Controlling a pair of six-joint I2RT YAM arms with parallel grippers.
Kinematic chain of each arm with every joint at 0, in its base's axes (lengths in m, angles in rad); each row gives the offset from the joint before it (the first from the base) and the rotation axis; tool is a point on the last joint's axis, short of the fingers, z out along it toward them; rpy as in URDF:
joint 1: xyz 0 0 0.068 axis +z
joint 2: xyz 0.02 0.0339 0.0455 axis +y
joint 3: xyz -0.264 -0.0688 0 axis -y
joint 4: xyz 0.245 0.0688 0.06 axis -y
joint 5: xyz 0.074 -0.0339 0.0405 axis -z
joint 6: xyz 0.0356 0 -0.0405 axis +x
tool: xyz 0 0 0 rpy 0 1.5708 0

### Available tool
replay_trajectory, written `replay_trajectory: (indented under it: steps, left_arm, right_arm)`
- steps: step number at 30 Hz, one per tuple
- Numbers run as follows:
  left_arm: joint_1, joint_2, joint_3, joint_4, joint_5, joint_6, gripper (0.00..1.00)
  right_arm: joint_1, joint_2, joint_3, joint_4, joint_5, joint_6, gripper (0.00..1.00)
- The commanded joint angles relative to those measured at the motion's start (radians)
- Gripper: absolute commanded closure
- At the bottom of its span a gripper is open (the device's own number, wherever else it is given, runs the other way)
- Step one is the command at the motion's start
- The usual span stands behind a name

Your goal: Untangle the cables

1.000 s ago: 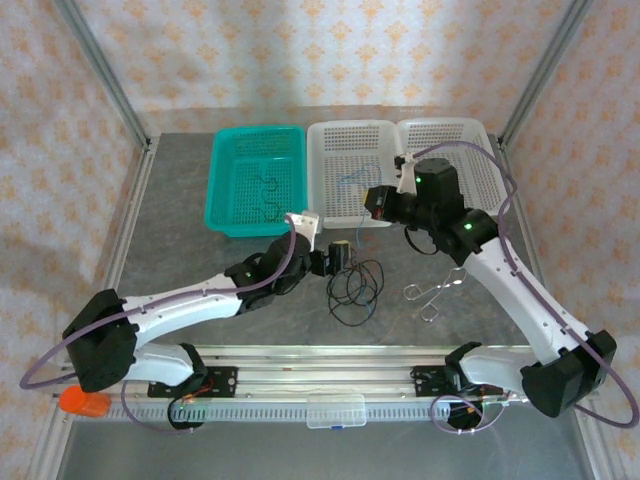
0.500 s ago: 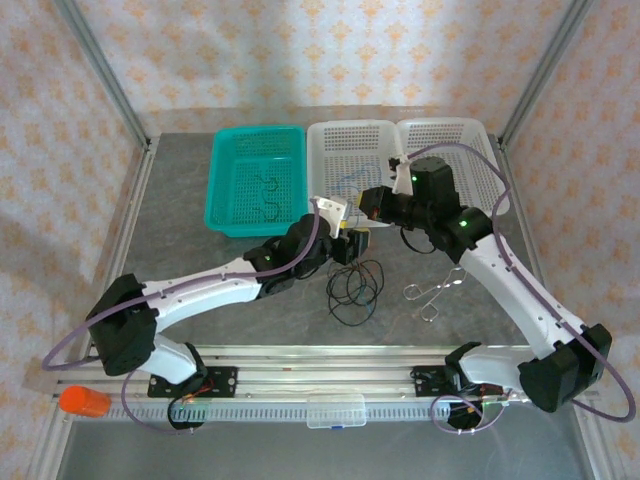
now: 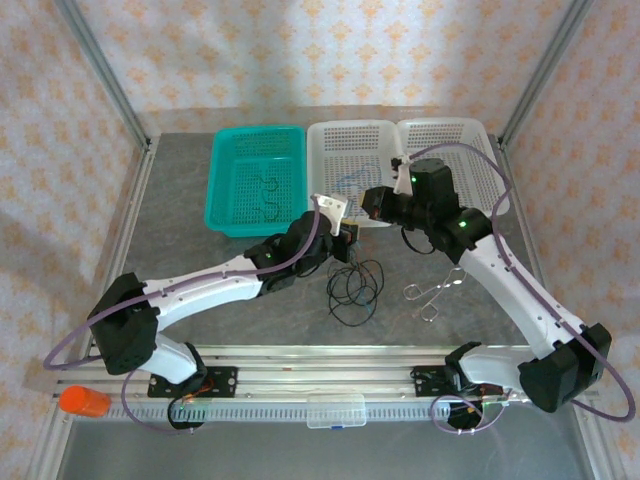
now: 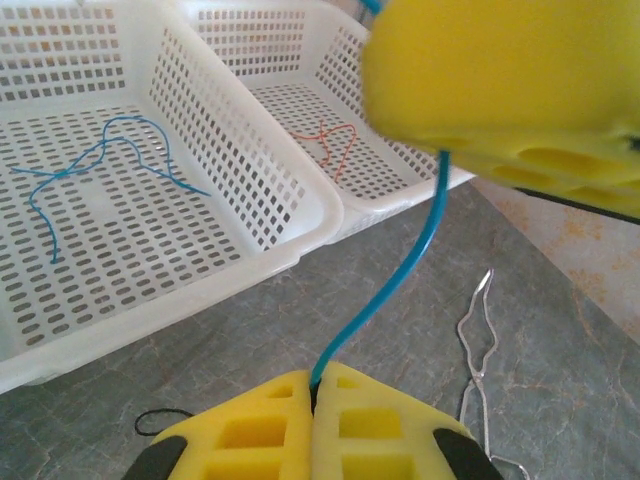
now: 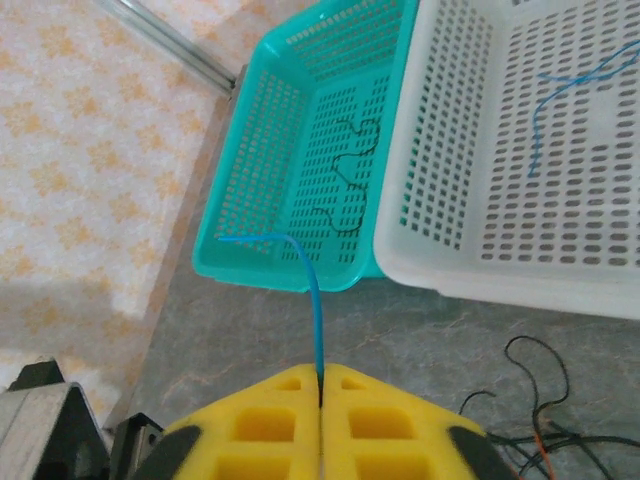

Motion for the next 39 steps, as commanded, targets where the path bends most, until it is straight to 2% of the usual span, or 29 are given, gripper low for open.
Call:
replay_trajectory:
  steps: [1, 5, 6, 8, 11, 14, 18, 24, 28, 35, 39]
  left_arm:
    - [0.036, -0.041, 0.031, 0.0, 0.056, -0.031, 1.0]
    - [0.071, -0.037, 0.04, 0.001, 0.14, -0.048, 1.0]
    - [0.081, -0.039, 0.038, 0.005, 0.161, -0.055, 1.0]
    - [0.103, -0.045, 0.035, 0.011, 0.194, -0.066, 1.0]
    - [0.13, -0.055, 0.032, 0.027, 0.241, -0.084, 1.0]
    - [0.14, -0.063, 0.034, 0.024, 0.256, -0.087, 1.0]
    - [0.147, -0.066, 0.033, 0.028, 0.275, -0.092, 1.0]
    - [0.147, -0.069, 0.036, 0.031, 0.289, -0.092, 1.0]
    - [0.147, -0.077, 0.034, 0.034, 0.293, -0.094, 1.0]
    - [0.147, -0.089, 0.03, 0.036, 0.305, -0.086, 1.0]
    - [0.147, -0.089, 0.034, 0.037, 0.318, -0.082, 1.0]
  right_arm:
    - [-0.008, -0.076, -0.026, 0.072, 0.114, -0.029, 0.66]
    - [-0.008, -0.167, -0.112, 0.154, 0.282, -0.027, 0.22]
    - [-0.008, -0.184, -0.132, 0.163, 0.327, -0.023, 0.18]
    - [-0.008, -0.225, -0.195, 0.21, 0.378, -0.018, 0.17]
    - [-0.008, -0.29, -0.267, 0.259, 0.355, -0.067, 0.1]
    - [-0.008, -0.316, -0.317, 0.255, 0.36, -0.079, 0.13]
    - [-0.008, -0.261, -0.371, 0.247, 0.241, -0.059, 0.18]
    - [-0.005, -0.212, -0.444, 0.395, 0.094, 0.071, 0.19]
    - [0.002, -0.178, -0.455, 0.422, 0.061, 0.09, 0.19]
    - [0.002, -0.099, -0.468, 0.443, 0.087, 0.145, 0.21]
    - [0.004, -0.034, -0.474, 0.483, 0.019, 0.175, 0.21]
